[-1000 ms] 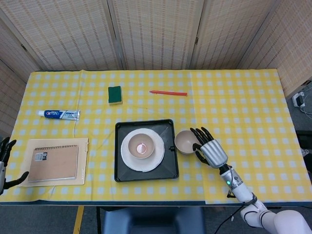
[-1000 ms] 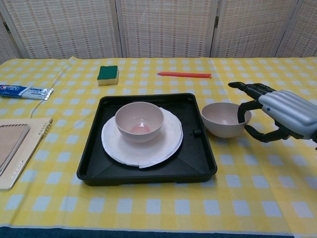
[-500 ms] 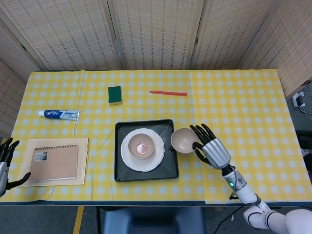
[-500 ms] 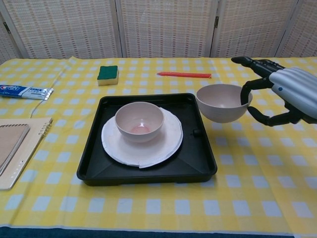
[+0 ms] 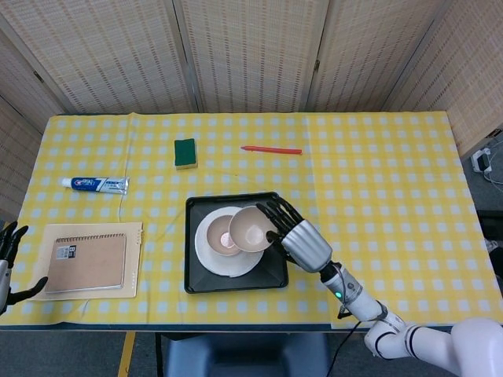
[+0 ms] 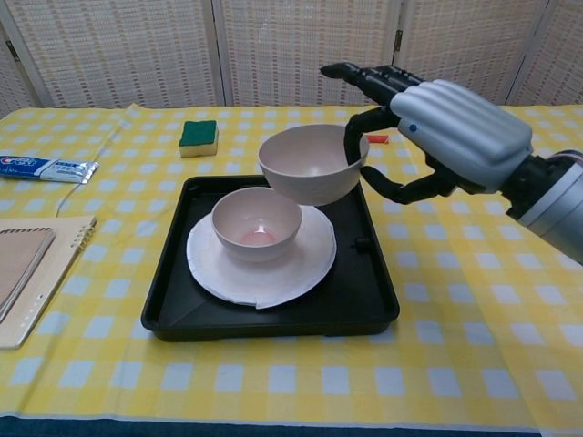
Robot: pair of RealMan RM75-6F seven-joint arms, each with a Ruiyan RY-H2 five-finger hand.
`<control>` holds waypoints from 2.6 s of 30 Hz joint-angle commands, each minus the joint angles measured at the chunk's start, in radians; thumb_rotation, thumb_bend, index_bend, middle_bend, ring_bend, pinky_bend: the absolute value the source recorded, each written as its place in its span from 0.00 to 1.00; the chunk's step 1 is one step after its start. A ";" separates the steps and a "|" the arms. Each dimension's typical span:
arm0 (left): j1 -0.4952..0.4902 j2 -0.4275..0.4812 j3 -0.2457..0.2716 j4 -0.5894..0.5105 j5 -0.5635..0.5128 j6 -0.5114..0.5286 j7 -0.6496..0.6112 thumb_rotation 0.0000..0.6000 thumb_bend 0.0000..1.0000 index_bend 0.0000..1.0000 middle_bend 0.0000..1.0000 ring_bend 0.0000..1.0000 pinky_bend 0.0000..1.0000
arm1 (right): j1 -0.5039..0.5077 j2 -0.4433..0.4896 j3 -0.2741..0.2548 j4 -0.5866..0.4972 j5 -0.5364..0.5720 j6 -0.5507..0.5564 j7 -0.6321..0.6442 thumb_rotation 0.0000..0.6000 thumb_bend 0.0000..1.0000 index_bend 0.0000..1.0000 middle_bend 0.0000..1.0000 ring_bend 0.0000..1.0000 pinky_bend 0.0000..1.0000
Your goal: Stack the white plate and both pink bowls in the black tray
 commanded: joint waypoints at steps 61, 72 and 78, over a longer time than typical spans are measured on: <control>0.009 0.014 0.013 -0.003 0.030 0.005 -0.041 1.00 0.25 0.00 0.00 0.00 0.00 | -0.252 0.354 -0.149 -0.362 0.187 0.148 -0.051 1.00 0.41 0.00 0.00 0.00 0.00; 0.016 -0.016 0.056 -0.062 0.118 0.042 0.103 1.00 0.25 0.00 0.00 0.00 0.00 | -0.563 0.426 -0.187 -0.212 0.266 0.400 0.036 1.00 0.41 0.00 0.00 0.00 0.00; 0.011 -0.022 0.054 -0.062 0.078 0.012 0.137 1.00 0.25 0.00 0.00 0.00 0.00 | -0.585 0.430 -0.180 -0.228 0.188 0.435 0.029 1.00 0.40 0.00 0.00 0.00 0.00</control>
